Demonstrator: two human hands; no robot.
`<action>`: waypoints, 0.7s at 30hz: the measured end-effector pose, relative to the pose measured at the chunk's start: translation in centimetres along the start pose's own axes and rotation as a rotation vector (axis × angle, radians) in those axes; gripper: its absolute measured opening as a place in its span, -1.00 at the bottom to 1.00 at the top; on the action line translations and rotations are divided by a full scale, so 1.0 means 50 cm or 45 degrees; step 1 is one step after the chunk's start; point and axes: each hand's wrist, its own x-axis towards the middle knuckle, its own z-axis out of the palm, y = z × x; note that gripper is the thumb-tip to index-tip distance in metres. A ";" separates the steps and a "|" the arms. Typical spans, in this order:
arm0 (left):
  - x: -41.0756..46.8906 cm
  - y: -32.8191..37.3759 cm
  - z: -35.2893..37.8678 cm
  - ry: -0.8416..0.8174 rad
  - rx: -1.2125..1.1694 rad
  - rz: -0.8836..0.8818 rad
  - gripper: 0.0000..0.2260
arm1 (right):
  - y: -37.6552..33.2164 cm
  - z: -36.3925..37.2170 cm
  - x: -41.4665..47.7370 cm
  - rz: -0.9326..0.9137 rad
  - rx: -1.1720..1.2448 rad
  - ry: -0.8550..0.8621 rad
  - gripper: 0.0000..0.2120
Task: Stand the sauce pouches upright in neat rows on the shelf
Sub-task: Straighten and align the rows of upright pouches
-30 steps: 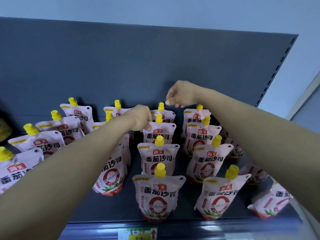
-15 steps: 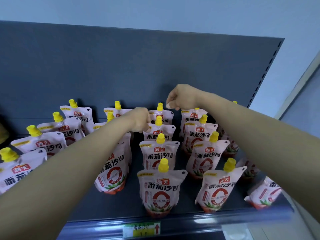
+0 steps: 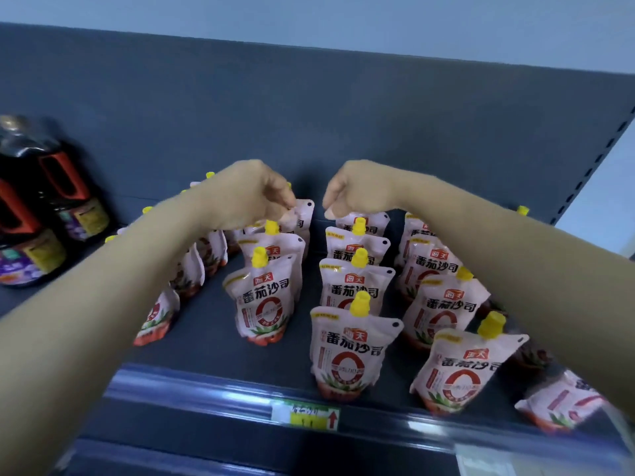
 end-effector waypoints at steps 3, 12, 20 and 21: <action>-0.050 -0.032 -0.002 0.036 -0.047 -0.123 -0.87 | -0.040 0.026 0.029 -0.096 -0.018 -0.107 -0.75; -0.088 -0.100 0.083 -0.137 -0.040 -0.262 -0.76 | -0.081 0.099 0.099 -0.128 -0.161 -0.209 -0.68; -0.061 -0.162 0.078 -0.334 0.032 -0.179 -0.81 | -0.104 0.108 0.114 0.037 -0.179 -0.278 -0.78; -0.063 -0.168 0.073 -0.376 0.029 -0.146 -0.81 | -0.108 0.110 0.117 0.060 -0.179 -0.277 -0.73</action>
